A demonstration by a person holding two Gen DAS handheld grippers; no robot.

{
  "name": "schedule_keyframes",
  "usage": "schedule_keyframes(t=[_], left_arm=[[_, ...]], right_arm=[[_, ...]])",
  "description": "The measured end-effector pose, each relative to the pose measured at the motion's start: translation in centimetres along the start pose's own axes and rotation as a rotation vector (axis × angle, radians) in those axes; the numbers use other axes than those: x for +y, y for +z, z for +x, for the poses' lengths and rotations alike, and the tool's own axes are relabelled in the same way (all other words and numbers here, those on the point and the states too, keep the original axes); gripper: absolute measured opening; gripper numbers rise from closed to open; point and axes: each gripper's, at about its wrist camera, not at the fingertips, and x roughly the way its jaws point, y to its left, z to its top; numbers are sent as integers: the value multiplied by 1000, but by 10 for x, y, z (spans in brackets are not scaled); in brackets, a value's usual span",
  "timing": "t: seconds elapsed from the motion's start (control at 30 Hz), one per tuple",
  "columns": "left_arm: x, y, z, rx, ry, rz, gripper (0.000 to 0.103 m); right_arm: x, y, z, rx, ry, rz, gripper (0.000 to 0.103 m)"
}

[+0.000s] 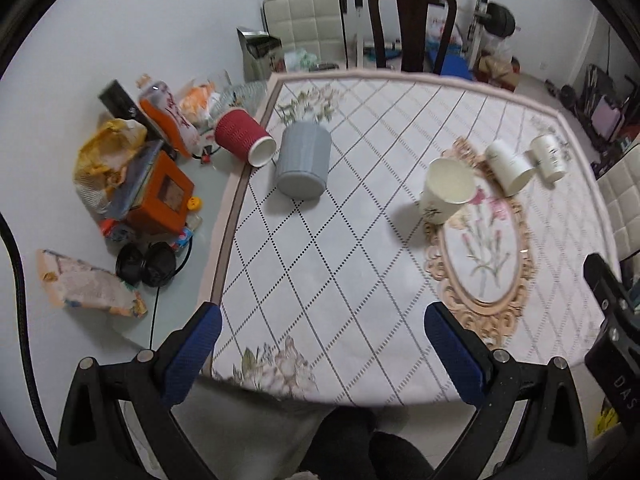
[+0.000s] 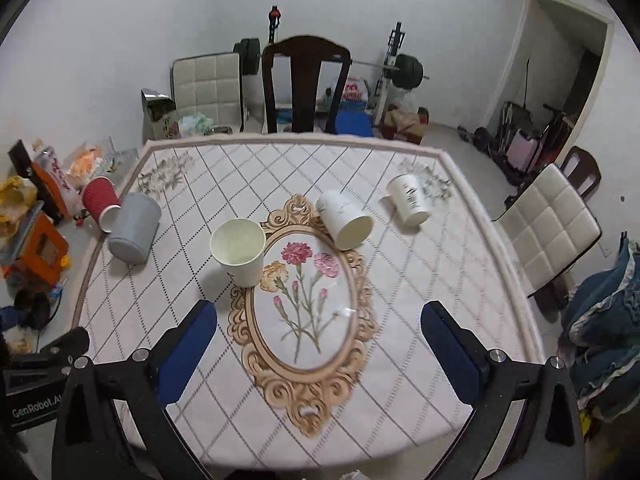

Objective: Flip cup upright

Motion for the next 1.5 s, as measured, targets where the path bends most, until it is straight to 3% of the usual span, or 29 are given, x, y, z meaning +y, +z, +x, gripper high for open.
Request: schedule_keyframes(t=[0.37,0.73,1.5], left_arm=[[1,-37,-103,-153,-28,-32,103],[3,-53,-157,-235,-41,-29,103],[3,-55,-177,-266,-24,-29,103]], right_arm=[[-41,-15,-108,-28,27,7,103],[-64,-20,-184,-77,49,22,103],[-67,-12,-210,-81,100,5,103]])
